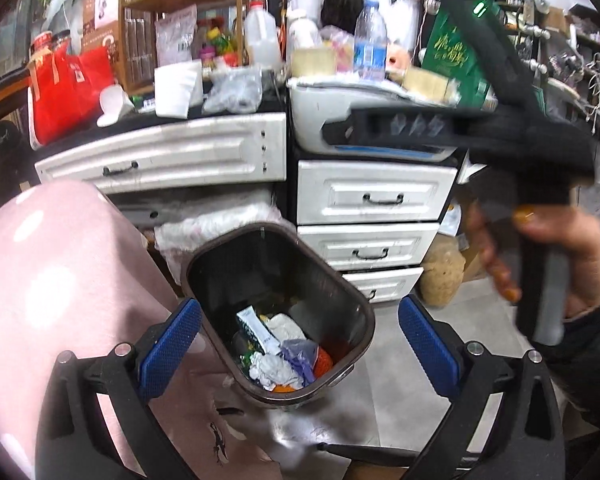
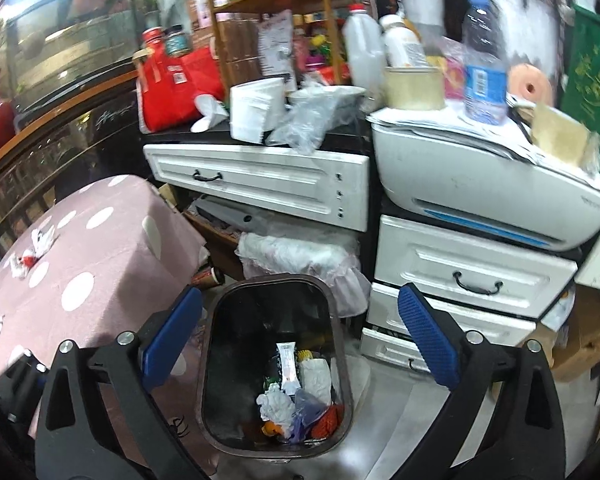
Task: Collect trash
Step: 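Swing both tools back toward the table, then grasp the white-red wrapper with the left tool while the right tool grasps a white tissue, then carry the white tissue over the bin with the right tool and release it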
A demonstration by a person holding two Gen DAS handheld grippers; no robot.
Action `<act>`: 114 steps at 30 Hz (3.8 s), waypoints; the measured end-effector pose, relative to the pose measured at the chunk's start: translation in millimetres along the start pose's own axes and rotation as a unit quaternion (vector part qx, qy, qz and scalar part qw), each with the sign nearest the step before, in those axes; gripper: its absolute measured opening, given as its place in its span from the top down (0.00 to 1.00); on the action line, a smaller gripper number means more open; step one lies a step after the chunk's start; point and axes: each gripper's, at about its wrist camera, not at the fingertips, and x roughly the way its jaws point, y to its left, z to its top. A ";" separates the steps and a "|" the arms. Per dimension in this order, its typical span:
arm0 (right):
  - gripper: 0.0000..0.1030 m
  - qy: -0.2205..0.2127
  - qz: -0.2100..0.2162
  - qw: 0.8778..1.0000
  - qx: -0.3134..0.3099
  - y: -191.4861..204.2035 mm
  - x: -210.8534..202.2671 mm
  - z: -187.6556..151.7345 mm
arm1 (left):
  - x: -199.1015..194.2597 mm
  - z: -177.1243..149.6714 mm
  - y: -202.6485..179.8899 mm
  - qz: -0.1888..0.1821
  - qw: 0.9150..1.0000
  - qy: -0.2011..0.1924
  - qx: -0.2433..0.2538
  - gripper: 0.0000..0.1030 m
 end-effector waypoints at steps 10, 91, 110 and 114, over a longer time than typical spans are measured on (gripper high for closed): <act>0.05 0.019 0.079 0.995 -0.057 70.2 13.9 9.8 | -61.1 -8.6 56.7 0.054 0.997 -0.029 -0.043 0.05; 0.91 0.170 0.297 0.899 -0.272 494.7 178.2 39.5 | -192.1 -76.5 424.1 0.315 0.888 -0.108 -0.319 0.84; 0.91 0.100 0.238 0.948 -0.183 271.6 62.8 32.5 | -160.2 -50.0 336.8 0.242 0.932 -0.090 -0.256 0.84; 0.91 0.093 0.217 0.958 -0.163 236.1 53.6 23.9 | -152.9 -41.8 299.5 0.224 0.942 -0.088 -0.232 0.84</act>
